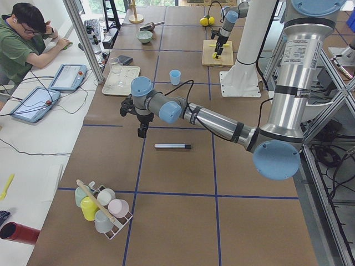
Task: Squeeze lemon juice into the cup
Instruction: 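Lower the right gripper and grasp one lemon slice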
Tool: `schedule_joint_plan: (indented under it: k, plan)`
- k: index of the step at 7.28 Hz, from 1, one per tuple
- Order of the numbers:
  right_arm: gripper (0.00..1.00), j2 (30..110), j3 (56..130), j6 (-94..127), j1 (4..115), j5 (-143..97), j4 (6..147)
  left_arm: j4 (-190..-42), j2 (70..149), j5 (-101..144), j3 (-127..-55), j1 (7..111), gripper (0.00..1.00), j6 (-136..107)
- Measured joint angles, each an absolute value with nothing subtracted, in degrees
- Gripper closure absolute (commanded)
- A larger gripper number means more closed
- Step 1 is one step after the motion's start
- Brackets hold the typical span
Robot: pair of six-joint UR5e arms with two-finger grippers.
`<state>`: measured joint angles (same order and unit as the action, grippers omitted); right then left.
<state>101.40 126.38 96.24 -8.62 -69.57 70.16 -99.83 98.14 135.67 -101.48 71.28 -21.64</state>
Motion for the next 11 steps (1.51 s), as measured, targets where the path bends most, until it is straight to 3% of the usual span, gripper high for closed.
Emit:
schedule_joint_plan:
  k: [2, 3, 4, 5, 11]
  plan:
    - [0.00, 101.30, 126.38, 96.24, -8.95, -69.43, 70.33, -99.84, 98.09, 135.70, -101.56, 71.28, 0.00, -21.64]
    - [0.14, 101.27, 126.38, 96.23, -9.00, -69.35, 70.49, -99.84, 98.09, 135.70, -101.58, 71.28, 0.00, -21.65]
    - [0.38, 101.26, 126.39, 96.19, -9.01, -69.23, 70.59, -99.84, 98.06, 135.70, -101.62, 71.28, 0.00, -21.66]
    - [0.47, 101.26, 126.41, 96.17, -8.97, -69.17, 70.63, -99.84, 98.03, 135.70, -101.66, 71.28, 0.00, -21.66]
    - [0.67, 101.55, 127.59, 95.92, -7.71, -69.45, 70.79, -99.84, 98.00, 135.70, -101.79, 71.28, 0.00, -21.71]
